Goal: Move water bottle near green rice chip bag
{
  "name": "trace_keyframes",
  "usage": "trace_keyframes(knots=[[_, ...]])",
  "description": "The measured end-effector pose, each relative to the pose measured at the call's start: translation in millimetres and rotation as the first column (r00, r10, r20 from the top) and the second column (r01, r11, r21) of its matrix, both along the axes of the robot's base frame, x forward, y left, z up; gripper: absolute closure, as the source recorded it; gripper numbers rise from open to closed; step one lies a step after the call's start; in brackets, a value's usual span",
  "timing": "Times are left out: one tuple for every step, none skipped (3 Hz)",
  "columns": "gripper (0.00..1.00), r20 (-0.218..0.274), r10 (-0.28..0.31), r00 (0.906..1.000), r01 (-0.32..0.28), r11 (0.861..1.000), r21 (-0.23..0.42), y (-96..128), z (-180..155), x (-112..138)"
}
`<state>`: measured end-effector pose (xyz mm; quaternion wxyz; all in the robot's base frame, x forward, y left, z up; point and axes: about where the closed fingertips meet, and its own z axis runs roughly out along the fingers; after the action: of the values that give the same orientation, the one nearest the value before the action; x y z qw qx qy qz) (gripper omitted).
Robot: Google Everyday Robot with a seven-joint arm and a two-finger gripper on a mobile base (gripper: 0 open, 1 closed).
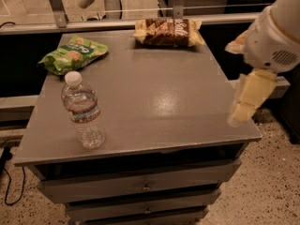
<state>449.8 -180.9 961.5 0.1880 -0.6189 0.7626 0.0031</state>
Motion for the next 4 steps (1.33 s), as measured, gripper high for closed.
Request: trace_keyframes(knots=[[0.0,-0.002,0.122,0.9925,-0.118,0.964,0.238,90,-36,23],[0.0,0.014,0.203,0.9791,-0.188,0.878,0.44,165,-46,30],[0.0,0.024,0.254,0.9669,-0.217,0.771,0.599,221,-46,29],[0.0,0.028,0.287,0.9576,-0.217,0.656,0.723,261,-41,19]])
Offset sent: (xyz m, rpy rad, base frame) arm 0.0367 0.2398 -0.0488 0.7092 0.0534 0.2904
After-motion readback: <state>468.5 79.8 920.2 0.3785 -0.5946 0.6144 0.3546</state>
